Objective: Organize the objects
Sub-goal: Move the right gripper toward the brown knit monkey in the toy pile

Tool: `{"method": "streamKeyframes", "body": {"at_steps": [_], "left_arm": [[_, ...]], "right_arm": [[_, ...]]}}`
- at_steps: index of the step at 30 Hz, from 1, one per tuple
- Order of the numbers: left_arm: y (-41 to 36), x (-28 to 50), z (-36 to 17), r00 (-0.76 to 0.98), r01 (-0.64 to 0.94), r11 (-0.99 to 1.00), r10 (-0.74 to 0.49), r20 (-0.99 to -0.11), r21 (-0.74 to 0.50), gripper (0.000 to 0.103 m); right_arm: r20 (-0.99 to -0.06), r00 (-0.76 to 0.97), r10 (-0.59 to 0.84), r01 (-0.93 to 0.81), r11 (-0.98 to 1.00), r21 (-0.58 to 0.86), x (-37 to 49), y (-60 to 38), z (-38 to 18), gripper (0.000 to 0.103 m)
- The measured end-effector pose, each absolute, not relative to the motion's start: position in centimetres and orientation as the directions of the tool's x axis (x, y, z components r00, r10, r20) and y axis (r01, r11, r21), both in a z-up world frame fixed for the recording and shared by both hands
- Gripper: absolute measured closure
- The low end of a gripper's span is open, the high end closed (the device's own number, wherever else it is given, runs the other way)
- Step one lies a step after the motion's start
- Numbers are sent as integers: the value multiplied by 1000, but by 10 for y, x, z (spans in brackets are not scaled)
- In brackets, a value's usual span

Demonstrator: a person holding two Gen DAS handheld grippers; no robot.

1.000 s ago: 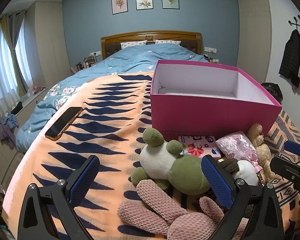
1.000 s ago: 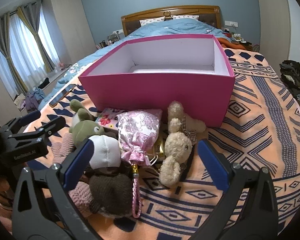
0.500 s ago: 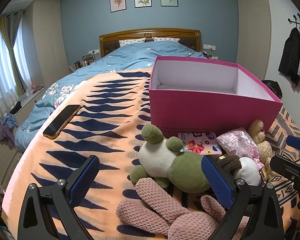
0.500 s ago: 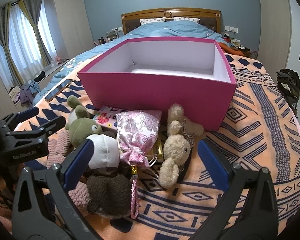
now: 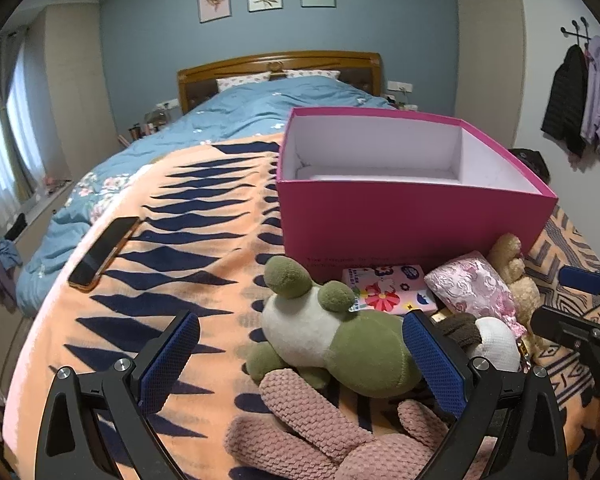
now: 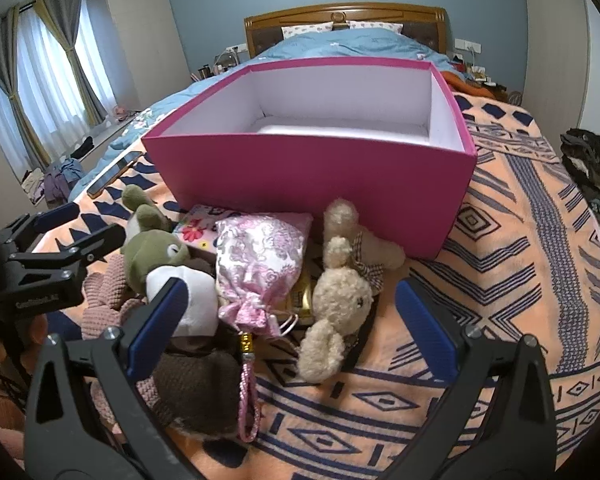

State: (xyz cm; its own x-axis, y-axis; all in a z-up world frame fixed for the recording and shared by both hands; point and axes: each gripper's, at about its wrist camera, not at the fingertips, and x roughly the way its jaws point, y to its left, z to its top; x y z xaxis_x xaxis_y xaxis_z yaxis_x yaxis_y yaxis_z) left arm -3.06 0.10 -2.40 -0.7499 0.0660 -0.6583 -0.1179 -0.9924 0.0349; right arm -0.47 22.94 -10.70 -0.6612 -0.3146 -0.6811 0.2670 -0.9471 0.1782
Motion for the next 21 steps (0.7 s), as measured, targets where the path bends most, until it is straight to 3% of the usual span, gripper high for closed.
{"method": "streamKeyframes", "body": {"at_steps": [4, 12, 21], "left_arm": [[-2, -37, -31, -730, -126, -992, 75, -679, 25, 0], [-7, -40, -38, -701, -174, -985, 117, -704, 10, 6], [-4, -35, -37, -706, -195, -981, 138, -695, 4, 6]], "right_arm": [[-689, -654, -311, 268, -948, 173, -8, 228, -110, 0], [-726, -579, -371, 263, -928, 265, -20, 234, -126, 17], [-718, -633, -291, 290, -948, 129, -12, 208, -109, 18]]}}
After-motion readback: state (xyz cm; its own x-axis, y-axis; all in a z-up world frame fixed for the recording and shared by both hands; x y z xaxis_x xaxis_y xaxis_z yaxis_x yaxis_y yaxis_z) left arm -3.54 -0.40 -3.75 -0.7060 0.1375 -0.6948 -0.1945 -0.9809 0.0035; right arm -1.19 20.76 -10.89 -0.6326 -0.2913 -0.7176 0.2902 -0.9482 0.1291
